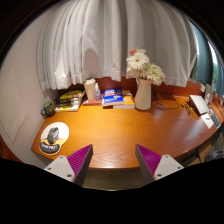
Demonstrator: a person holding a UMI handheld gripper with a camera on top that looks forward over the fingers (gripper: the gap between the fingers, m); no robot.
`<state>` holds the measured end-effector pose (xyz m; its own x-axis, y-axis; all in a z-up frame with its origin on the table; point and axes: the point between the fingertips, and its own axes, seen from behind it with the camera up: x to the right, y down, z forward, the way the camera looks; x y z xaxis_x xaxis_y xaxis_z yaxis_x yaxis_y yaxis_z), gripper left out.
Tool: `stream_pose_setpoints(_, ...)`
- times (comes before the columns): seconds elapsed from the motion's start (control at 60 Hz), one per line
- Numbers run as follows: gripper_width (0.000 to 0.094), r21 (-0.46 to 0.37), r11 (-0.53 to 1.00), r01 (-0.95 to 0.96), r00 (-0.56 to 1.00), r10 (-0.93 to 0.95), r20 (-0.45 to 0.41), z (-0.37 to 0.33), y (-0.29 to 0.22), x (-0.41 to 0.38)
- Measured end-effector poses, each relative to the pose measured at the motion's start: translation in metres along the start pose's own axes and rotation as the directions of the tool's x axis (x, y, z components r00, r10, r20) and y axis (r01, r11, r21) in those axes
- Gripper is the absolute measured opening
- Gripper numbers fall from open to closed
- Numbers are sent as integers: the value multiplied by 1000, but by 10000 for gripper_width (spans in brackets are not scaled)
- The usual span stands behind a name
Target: Arrange mouse
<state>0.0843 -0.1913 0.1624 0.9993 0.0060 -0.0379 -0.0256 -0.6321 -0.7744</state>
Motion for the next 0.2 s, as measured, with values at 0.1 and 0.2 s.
stream_pose_setpoints(0.1, 855, -1, 1000, -6, 1000, 6, -2, -1, 3, 4)
stream_pose_setpoints(0.2, 856, 2, 1000, -11, 1000, 11, -6, -3, 2, 7)
